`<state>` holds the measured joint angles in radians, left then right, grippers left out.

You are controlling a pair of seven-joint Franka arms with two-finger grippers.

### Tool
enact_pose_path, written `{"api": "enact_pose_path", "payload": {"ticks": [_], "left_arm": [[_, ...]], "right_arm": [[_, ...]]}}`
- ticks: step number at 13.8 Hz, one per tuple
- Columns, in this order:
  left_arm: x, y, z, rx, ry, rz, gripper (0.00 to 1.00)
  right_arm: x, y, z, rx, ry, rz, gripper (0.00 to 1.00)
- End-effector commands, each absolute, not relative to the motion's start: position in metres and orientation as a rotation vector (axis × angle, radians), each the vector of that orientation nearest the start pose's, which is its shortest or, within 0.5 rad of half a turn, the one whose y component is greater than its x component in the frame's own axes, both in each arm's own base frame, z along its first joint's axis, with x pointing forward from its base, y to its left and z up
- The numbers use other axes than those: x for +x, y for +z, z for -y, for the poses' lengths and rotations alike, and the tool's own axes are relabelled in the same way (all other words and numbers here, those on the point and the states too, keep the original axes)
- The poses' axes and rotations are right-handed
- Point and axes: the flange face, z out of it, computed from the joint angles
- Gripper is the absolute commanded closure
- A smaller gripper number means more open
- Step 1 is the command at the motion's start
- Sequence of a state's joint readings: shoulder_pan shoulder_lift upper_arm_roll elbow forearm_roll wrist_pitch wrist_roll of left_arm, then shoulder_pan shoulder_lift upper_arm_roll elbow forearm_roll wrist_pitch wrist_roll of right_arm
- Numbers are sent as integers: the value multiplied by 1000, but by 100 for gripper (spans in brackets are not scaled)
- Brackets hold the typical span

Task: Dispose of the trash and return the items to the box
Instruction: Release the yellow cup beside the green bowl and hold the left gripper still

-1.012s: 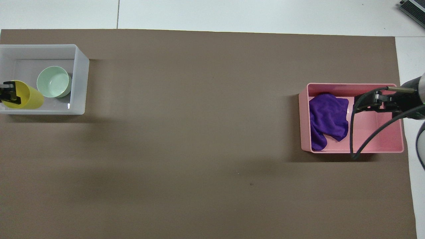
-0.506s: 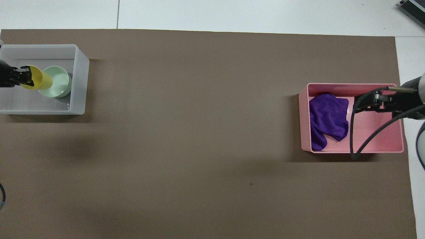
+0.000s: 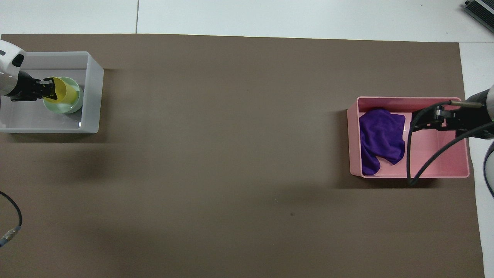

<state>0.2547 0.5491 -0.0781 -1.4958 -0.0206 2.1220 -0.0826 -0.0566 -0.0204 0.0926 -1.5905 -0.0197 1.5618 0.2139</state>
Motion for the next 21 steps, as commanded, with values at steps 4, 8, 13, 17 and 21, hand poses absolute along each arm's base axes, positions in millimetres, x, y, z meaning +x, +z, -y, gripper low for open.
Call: {"api": "enact_pose_path", "payload": {"ticks": [4, 8, 13, 17, 21], "left_arm": [[705, 386, -127, -3178, -217, 454, 0], [688, 424, -123, -3205, -128, 327, 0], [663, 499, -100, -3200, -113, 235, 0], [632, 553, -42, -3200, -71, 105, 0], [598, 596, 7, -3167, -27, -29, 0]], "right_arm": [[545, 626, -15, -3125, 28, -259, 0], [546, 626, -15, -3125, 25, -259, 0], [546, 626, -15, -3126, 23, -252, 0], [546, 626, -15, -3127, 20, -248, 0], [546, 626, -15, -3126, 20, -247, 0]]}}
